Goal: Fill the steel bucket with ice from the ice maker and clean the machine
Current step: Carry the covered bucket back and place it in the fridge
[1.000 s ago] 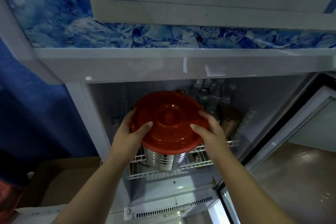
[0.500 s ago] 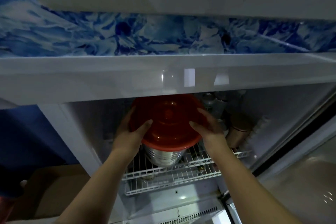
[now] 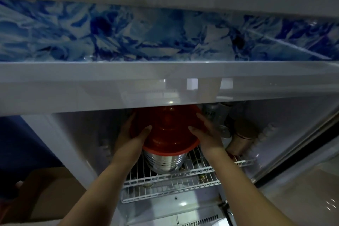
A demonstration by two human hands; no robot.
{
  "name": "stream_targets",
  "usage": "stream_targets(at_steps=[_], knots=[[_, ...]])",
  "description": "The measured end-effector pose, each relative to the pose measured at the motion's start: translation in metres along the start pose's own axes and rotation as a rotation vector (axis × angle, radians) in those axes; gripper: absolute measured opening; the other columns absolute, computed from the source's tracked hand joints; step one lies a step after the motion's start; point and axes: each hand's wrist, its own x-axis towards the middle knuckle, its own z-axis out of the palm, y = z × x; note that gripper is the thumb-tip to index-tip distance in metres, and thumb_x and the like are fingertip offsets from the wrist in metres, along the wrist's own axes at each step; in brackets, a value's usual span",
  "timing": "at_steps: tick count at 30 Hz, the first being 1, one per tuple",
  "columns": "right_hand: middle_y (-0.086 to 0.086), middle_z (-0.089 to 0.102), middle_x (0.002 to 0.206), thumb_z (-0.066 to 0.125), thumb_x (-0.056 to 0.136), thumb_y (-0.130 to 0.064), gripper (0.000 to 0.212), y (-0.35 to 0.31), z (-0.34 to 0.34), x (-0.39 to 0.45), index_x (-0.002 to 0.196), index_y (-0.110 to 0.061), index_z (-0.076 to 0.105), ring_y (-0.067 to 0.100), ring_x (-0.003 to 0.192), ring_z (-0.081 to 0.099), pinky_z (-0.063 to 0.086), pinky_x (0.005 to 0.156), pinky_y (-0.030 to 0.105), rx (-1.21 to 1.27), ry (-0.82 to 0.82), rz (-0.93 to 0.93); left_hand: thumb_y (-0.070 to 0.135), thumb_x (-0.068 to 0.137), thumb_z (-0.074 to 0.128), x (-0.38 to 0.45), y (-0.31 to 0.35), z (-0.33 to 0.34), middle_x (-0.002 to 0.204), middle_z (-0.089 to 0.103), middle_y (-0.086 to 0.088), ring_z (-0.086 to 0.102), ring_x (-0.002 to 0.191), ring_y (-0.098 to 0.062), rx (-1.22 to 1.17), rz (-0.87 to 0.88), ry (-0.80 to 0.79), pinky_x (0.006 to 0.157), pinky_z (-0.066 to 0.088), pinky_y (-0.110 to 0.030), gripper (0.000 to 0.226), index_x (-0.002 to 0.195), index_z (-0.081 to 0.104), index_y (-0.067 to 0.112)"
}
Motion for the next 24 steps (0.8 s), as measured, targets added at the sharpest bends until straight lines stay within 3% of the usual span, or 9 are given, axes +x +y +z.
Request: stream_targets(at_steps=[4, 8, 12, 16, 18, 20, 22, 24], knots=[[0.003, 0.051, 0.134, 0.065, 0.084, 0.000, 0.045, 0.006, -0.003, 0.002, 0.110, -0.036, 0.055, 0.021, 0.119, 0.052, 0.046, 0.097, 0.035, -0.018, 0.002, 0.014, 0.025, 0.081, 0.072, 0.000, -0.004, 0.001, 0.119, 0.058, 0.016, 0.056, 0.115, -0.013, 0.012, 0.010, -0.004, 0.098, 0.046, -0.038, 0.055, 0.127, 0.049, 0.044], [0.001, 0.052, 0.130, 0.065, 0.085, -0.002, 0.045, 0.003, -0.006, 0.002, 0.115, -0.033, 0.053, 0.019, 0.115, 0.052, 0.046, 0.094, 0.032, -0.064, 0.009, 0.033, 0.022, 0.085, 0.068, 0.000, 0.000, 0.005, 0.109, 0.056, 0.020, 0.054, 0.112, -0.013, 0.022, -0.018, -0.033, 0.094, 0.045, -0.030, 0.050, 0.127, 0.048, 0.040], [0.000, 0.052, 0.130, 0.064, 0.086, -0.005, 0.047, 0.001, -0.008, 0.003, 0.121, -0.034, 0.050, 0.019, 0.117, 0.052, 0.044, 0.095, 0.032, -0.099, 0.000, 0.045, 0.032, 0.082, 0.071, 0.002, -0.001, 0.002, 0.104, 0.053, 0.031, 0.056, 0.115, -0.018, 0.026, -0.082, -0.076, 0.098, 0.047, -0.046, 0.046, 0.115, 0.048, 0.054], [0.002, 0.051, 0.138, 0.067, 0.086, -0.021, 0.048, 0.004, -0.005, 0.000, 0.129, -0.035, 0.050, 0.020, 0.123, 0.051, 0.040, 0.107, 0.042, -0.185, 0.012, 0.026, 0.043, 0.078, 0.072, -0.001, 0.001, -0.003, 0.110, 0.057, 0.029, 0.057, 0.115, -0.017, 0.044, -0.077, -0.068, 0.095, 0.049, -0.049, 0.043, 0.109, 0.050, 0.063], [0.004, 0.055, 0.135, 0.068, 0.086, -0.028, 0.049, 0.001, -0.006, -0.005, 0.132, -0.025, 0.052, 0.020, 0.122, 0.053, 0.041, 0.106, 0.045, -0.185, 0.024, -0.007, 0.039, 0.084, 0.067, -0.005, 0.004, -0.004, 0.116, 0.056, 0.019, 0.055, 0.116, -0.016, 0.090, -0.056, -0.043, 0.097, 0.047, -0.043, 0.047, 0.125, 0.049, 0.050], [0.002, 0.063, 0.125, 0.065, 0.086, -0.031, 0.042, -0.003, -0.009, -0.012, 0.127, -0.023, 0.059, 0.018, 0.116, 0.059, 0.044, 0.103, 0.045, -0.180, 0.029, -0.053, 0.036, 0.088, 0.062, -0.012, 0.012, -0.005, 0.119, 0.051, 0.015, 0.051, 0.111, -0.010, 0.170, -0.022, -0.023, 0.089, 0.044, -0.025, 0.049, 0.135, 0.046, 0.037], [0.000, 0.067, 0.119, 0.063, 0.089, -0.030, 0.031, -0.010, -0.011, -0.023, 0.119, -0.024, 0.064, 0.018, 0.112, 0.061, 0.046, 0.101, 0.044, -0.207, 0.053, -0.088, 0.033, 0.090, 0.060, -0.022, 0.019, -0.008, 0.121, 0.052, 0.012, 0.049, 0.106, -0.007, 0.185, 0.007, -0.024, 0.073, 0.039, -0.009, 0.046, 0.134, 0.047, 0.029], [0.001, 0.067, 0.117, 0.064, 0.088, -0.033, 0.032, -0.016, -0.015, -0.036, 0.117, -0.021, 0.065, 0.017, 0.111, 0.061, 0.046, 0.101, 0.040, -0.235, 0.100, -0.093, 0.034, 0.089, 0.061, -0.032, 0.022, -0.012, 0.125, 0.055, 0.008, 0.053, 0.108, -0.010, 0.173, 0.010, -0.026, 0.071, 0.039, -0.008, 0.046, 0.133, 0.050, 0.025]])
